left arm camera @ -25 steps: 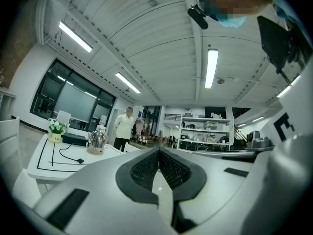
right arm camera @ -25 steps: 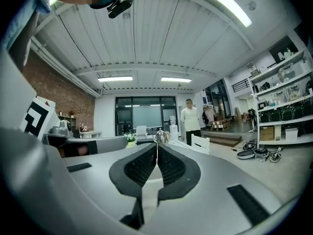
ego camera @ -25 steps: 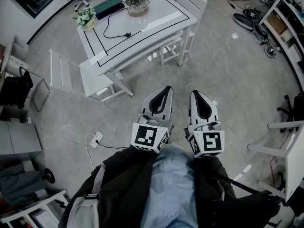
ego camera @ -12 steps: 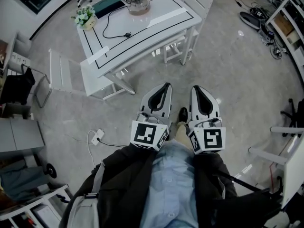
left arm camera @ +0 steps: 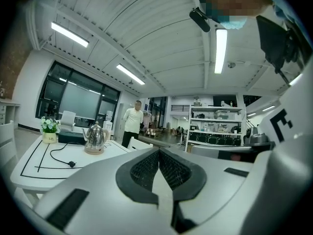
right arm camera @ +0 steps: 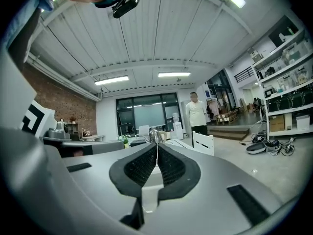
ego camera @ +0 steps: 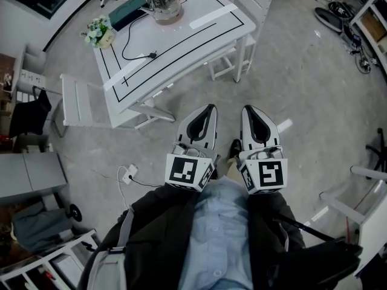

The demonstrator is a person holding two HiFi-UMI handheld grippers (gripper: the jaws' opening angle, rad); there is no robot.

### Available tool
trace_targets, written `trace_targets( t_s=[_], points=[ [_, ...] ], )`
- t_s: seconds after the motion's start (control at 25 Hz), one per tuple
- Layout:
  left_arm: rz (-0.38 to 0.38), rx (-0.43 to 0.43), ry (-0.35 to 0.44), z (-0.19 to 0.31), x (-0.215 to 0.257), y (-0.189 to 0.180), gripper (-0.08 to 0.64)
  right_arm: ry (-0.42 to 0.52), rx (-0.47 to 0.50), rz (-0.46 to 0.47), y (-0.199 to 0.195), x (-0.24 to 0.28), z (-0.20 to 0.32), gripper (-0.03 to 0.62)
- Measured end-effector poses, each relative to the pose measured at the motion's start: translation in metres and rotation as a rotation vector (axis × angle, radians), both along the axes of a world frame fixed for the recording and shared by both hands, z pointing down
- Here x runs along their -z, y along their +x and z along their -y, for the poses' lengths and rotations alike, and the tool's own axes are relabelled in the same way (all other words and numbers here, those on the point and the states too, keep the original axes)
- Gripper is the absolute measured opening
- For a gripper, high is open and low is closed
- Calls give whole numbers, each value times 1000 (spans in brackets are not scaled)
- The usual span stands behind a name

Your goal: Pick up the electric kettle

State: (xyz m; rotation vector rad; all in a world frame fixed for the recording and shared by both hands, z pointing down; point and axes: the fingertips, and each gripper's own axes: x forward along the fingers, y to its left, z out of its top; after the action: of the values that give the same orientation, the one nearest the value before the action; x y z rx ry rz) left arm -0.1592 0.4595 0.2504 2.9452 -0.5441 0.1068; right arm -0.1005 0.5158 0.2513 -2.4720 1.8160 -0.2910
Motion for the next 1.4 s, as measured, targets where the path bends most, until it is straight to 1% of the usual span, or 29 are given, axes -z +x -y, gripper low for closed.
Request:
trace_targets(
  t_s=[0.28,0.4,0.56,0.88,1.04,1.2,1.4],
  points=[
    [6,60,36,20,13,54,11,30,94,-5,55,6,28,18],
    [8,94,52,29,17,66,11,46,109,0,74,12,37,18],
    [1,146,64,44,21,76,11,52,153,6,87,12,53,18],
    [-3,219,54,76,18,76,11,47,227,3,89,11,91,18],
    [-14,245,50,105,8,83,11,39,245,-7,100,1,121,18],
    [-28,266,39,130,10,82,11,21,257,-17,99,2,143,18],
    [-14,277,5,172,-2,91,11,-9,276,-8,106,-8,188,18]
  ],
)
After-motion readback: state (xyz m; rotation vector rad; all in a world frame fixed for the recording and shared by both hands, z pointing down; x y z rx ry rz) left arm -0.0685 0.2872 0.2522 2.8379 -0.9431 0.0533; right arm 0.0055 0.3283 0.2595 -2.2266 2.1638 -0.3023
